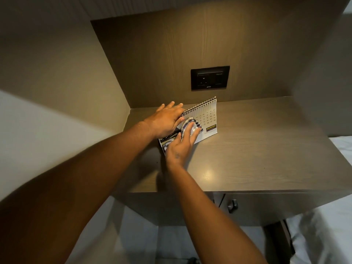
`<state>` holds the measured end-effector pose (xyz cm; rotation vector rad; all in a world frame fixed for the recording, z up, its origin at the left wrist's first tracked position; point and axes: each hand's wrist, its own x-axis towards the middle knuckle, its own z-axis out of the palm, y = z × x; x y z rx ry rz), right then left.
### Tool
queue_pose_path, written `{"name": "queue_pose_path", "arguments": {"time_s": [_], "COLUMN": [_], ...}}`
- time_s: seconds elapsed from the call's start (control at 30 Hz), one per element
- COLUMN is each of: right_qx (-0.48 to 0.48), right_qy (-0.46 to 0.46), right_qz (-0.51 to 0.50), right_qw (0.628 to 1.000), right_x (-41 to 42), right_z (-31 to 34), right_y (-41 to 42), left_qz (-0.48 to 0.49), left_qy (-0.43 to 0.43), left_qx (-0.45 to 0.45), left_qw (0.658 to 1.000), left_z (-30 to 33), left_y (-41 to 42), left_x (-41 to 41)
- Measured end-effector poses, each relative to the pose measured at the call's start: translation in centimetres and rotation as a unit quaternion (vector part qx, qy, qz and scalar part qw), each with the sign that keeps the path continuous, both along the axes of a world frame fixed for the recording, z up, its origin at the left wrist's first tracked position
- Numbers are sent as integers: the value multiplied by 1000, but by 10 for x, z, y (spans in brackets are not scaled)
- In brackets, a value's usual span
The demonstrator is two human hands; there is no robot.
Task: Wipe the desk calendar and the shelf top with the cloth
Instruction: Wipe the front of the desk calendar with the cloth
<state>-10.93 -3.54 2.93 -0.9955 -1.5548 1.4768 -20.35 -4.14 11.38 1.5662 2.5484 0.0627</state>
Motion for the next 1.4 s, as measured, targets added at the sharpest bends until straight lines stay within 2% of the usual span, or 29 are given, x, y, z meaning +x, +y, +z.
{"name": "queue_pose_path", "arguments": {"time_s": [0.1, 0.23, 0.37, 0.5, 0.7, 0.8, 0.9, 1.0, 1.1, 1.2, 1.3, 1.4], "right_qx": [9, -36, 10, 53, -2, 6, 0, 0, 26, -1, -26, 8], "right_qy": [-1, -25, -53, -9, -41, -58, -30, -13, -36, -52, -53, -17], "right_qz": [-25, -50, 12, 40, -31, -2, 14, -22, -39, -64, -54, -1], "right_qw": [1000, 998, 998, 998, 999, 998, 999, 1000, 998, 997, 997, 1000], "right_x": [-5, -1, 13, 8, 7, 14, 11, 4, 3, 6, 9, 13], "right_z": [6, -2, -14, 4, 4, -11, -4, 11, 16, 8, -6, -12], "right_y": [25, 52, 20, 11, 52, 27, 6, 29, 72, 92, 57, 0], "left_qz": [0, 1, 2, 2, 9, 6, 6, 6, 8, 8, 2, -3], "left_qy": [2, -2, -5, -8, -4, -6, -8, -3, -3, -5, 1, -3], "left_qx": [0, 2, 2, 8, 0, 2, -3, -4, 2, 1, -2, -1], "left_qw": [1000, 1000, 1000, 1000, 1000, 1000, 1000, 1000, 1000, 1000, 1000, 1000], "left_z": [0, 1, 0, 0, 4, 5, 6, 6, 5, 4, 4, 5], "left_y": [0, 0, 1, 1, 2, 1, 1, 2, 2, 1, 1, 0], "left_x": [0, 0, 1, 1, 4, 5, 5, 6, 4, 3, 2, 2]}}
